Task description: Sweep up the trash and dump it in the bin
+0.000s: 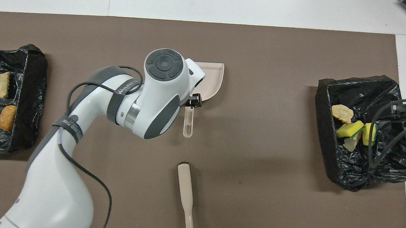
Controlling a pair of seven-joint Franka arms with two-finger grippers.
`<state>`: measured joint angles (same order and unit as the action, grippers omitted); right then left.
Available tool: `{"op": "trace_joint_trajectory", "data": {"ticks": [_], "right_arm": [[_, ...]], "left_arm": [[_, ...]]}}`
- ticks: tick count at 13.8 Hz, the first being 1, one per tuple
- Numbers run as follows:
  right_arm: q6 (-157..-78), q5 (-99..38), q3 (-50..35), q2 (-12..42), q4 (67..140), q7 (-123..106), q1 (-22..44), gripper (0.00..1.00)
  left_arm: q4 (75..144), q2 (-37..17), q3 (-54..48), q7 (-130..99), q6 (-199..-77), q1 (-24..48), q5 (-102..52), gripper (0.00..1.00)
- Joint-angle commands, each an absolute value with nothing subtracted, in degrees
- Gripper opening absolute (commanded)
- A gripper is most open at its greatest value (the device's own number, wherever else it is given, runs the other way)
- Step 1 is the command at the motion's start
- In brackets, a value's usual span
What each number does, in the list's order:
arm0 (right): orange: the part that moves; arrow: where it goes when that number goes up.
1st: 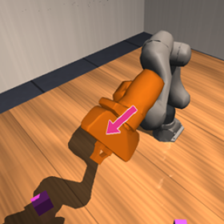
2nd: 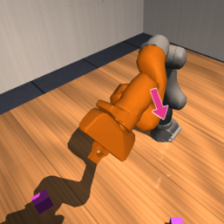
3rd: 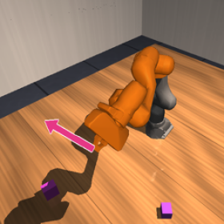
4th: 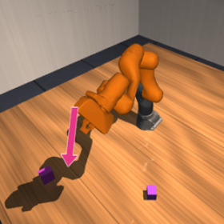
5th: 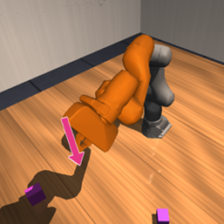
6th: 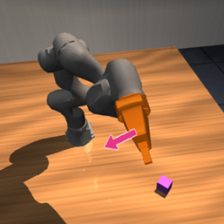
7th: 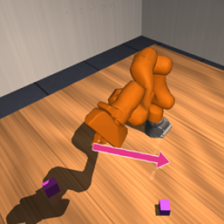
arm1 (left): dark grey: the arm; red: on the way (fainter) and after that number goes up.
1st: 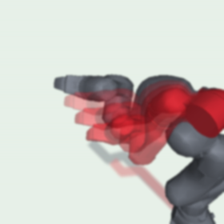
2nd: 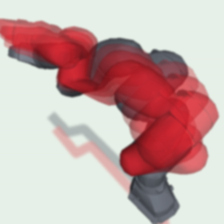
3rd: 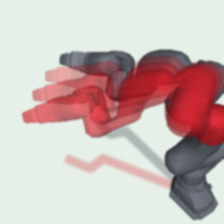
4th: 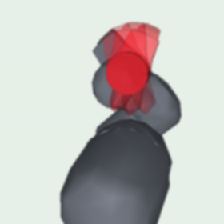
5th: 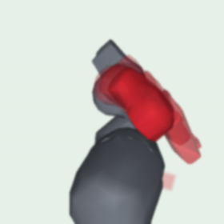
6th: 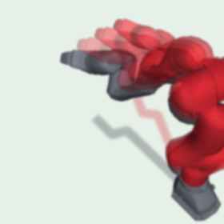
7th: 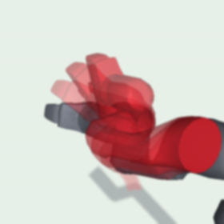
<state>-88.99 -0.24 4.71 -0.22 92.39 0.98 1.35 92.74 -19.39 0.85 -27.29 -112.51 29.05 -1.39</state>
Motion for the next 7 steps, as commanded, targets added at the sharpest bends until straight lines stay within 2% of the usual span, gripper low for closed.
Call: {"op": "trace_joint_trajectory", "data": {"ticks": [1,3,7], "right_arm": [[-89.82,-0.26,4.57,-1.32,93.60,1.67,1.23,1.00],[-89.82,-0.26,4.57,-1.32,93.60,1.67,1.14,1.00],[-89.82,-0.26,4.57,-1.32,93.60,1.67,1.14,1.00]], "left_arm": [[103.51,-6.89,0.53,-23.57,-110.32,24.36,-1.67,1.00],[105.64,-0.73,0.53,-18.22,-106.63,20.68,-1.76,1.00],[102.49,4.91,1.32,-9.32,-98.46,15.40,-1.50,1.00]]}}
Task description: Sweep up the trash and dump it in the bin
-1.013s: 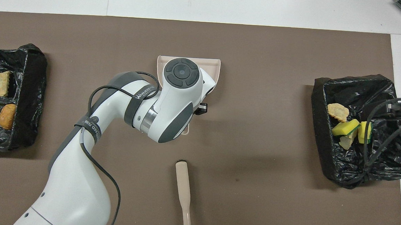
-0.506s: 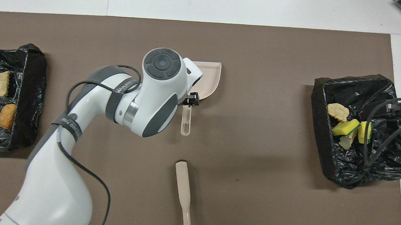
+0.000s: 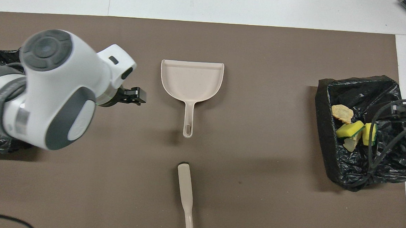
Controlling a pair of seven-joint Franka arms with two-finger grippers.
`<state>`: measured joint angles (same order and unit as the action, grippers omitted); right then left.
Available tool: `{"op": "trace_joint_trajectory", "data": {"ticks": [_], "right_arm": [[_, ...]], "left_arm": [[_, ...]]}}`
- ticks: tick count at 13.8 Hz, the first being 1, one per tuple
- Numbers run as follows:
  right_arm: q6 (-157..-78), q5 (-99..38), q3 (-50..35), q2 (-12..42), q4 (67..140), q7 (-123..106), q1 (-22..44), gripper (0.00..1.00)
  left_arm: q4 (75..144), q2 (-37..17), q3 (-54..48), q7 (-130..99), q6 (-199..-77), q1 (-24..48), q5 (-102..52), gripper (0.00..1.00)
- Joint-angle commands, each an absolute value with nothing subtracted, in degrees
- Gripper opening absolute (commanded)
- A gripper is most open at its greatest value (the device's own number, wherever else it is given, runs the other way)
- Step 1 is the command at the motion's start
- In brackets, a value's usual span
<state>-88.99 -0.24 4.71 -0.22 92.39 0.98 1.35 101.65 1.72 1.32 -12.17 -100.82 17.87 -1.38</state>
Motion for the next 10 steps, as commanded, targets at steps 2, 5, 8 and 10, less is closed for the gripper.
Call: {"op": "trace_joint_trajectory", "data": {"ticks": [2,5,8,10], "right_arm": [[-89.82,-0.26,4.57,-1.32,93.60,1.67,1.14,1.00],[-89.82,-0.26,4.57,-1.32,93.60,1.67,1.23,1.00],[-89.82,-0.26,4.57,-1.32,93.60,1.67,1.14,1.00],[-89.39,0.69,4.74,-1.32,93.60,1.50,1.14,1.00]], "left_arm": [[96.97,5.54,1.76,-6.70,-94.16,12.23,-1.49,1.00],[88.44,4.57,1.76,-2.55,-88.08,8.45,-1.49,1.00],[81.68,1.24,2.02,-1.07,-83.07,7.29,-1.58,1.00],[75.79,-2.53,2.02,0.00,-79.73,6.07,-1.58,1.00]]}}
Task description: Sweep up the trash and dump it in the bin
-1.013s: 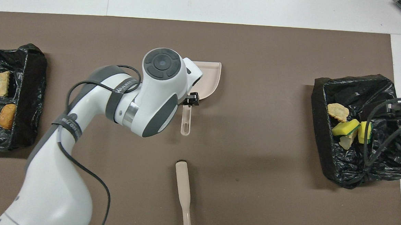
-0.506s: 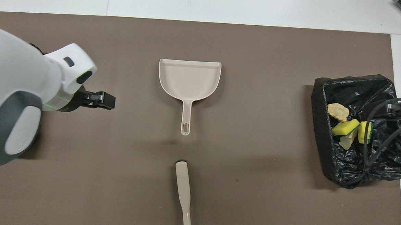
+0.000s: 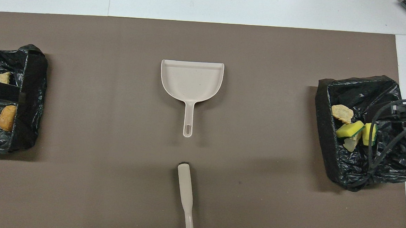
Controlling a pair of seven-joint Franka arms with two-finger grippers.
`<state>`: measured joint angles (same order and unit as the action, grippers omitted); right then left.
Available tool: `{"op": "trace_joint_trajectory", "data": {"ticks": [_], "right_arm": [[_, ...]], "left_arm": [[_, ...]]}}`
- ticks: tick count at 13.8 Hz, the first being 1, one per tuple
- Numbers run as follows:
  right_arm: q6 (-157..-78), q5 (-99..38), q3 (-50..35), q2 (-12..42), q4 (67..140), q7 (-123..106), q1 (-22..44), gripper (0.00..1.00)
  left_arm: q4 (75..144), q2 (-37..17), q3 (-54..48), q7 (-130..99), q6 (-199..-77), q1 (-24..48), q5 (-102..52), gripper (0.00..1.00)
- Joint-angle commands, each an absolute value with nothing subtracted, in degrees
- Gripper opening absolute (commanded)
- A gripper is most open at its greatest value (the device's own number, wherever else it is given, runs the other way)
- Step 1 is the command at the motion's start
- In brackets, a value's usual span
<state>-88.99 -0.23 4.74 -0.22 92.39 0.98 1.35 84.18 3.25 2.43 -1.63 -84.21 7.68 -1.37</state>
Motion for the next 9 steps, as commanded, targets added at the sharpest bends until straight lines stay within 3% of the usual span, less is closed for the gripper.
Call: {"op": "trace_joint_trajectory", "data": {"ticks": [1,9], "right_arm": [[-88.60,0.44,4.92,-1.49,93.69,1.32,0.45,1.00],[-86.15,0.17,5.19,-0.53,91.33,1.32,-0.26,1.00]], "left_arm": [[74.89,-3.16,1.93,0.17,-78.15,5.46,-1.58,1.00],[77.17,-0.62,2.20,2.55,-77.96,4.75,-0.44,1.00]]}}
